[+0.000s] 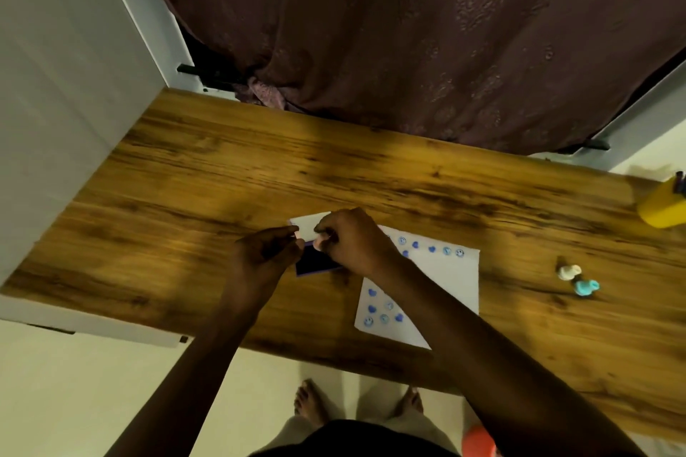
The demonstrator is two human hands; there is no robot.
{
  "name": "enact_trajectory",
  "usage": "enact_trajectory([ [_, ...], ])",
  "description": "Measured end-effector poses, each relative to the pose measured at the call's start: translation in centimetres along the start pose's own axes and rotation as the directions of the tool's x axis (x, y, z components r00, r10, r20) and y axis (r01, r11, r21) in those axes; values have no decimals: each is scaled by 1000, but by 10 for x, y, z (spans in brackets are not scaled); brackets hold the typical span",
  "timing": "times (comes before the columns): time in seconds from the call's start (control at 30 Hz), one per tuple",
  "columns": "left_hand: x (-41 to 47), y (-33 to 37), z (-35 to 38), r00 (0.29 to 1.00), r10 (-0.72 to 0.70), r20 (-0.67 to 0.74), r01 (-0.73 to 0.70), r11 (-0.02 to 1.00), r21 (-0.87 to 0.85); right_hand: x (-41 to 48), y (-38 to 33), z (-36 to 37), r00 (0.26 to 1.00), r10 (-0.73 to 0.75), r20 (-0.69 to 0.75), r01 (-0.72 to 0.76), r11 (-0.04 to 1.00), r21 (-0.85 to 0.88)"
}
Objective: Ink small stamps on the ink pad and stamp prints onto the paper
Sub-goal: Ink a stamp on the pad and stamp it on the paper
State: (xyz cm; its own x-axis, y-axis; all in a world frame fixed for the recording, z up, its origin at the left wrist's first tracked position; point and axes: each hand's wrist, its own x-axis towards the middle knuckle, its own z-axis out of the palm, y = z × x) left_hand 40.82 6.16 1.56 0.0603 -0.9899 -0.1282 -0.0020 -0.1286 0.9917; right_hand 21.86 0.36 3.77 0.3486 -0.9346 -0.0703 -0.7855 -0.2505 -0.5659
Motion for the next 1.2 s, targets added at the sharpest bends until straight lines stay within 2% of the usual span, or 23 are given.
enact_trajectory([
  [0.13,-4,-2,7,999,-32,28,33,999,-30,-19,25,-32,988,103,-113,-81,979,188],
  [0.27,-9,-3,22,995,-80,57,79,997,6,-57,70,-55,940,247,-237,-210,963,170],
  [0.43,-18,2,47,994,-31,106,32,999,-8,-97,114,-52,850,393,-351,-382,918,104],
  [0.53,-21,2,61,991,-29,133,23,999,40,-107,124,-41,825,438,-356,-446,893,66],
  [0.9,-22,10,80,985,-27,173,5,992,126,-96,127,-24,838,463,-287,-469,882,53],
  [1.2,-18,4,81,984,-58,168,28,984,178,-95,133,-16,833,471,-291,-490,872,9],
])
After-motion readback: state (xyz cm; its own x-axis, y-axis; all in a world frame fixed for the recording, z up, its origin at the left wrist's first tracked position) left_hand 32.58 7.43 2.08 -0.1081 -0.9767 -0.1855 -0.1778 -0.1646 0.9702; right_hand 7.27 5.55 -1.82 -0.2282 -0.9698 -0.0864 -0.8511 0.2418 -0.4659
